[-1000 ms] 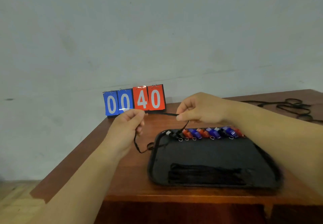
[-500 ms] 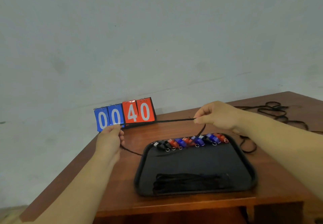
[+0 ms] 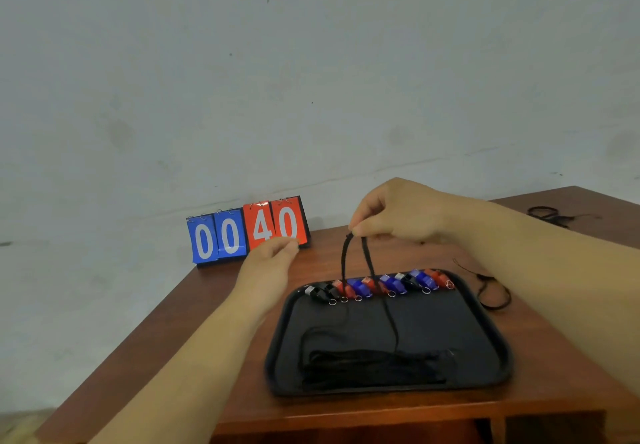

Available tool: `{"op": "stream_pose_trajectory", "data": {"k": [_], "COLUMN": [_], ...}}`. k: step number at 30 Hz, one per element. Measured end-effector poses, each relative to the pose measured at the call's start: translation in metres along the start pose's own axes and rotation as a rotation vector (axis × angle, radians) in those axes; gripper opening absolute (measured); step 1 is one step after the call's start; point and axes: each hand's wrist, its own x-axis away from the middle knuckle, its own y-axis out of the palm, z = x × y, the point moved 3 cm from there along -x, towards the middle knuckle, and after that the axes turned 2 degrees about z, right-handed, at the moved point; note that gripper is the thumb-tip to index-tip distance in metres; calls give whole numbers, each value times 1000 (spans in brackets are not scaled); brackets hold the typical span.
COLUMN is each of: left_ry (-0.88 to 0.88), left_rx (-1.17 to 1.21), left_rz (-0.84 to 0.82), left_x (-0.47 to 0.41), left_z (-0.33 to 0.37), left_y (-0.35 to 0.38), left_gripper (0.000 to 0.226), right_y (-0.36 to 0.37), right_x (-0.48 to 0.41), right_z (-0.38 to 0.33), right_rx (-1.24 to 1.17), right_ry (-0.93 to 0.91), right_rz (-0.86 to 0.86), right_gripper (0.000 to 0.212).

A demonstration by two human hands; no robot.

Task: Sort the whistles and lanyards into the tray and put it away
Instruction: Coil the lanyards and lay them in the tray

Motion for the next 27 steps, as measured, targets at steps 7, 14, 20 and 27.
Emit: {"op": "stream_pose_trajectory", "data": {"k": [7, 14, 20, 27], "left_ry": [-32, -50, -55, -142], "left_rx": [657, 744, 862, 1146], "left_rz": [-436, -419, -272, -214], "left_x": [22, 21, 7, 3], "left_z": [40, 46, 54, 73], "left_y": [42, 45, 31, 26], "left_gripper": [38, 18, 18, 15], "right_y": [-2, -32, -10, 38], "right_x": [-2, 15, 31, 29], "right_z": [-26, -9, 29, 58], "right_rx": [6, -97, -27, -257], "right_ry": [-114, -76, 61, 165], "right_rz": [53, 197, 38, -62], "right_gripper": [9, 8, 8, 8]}}
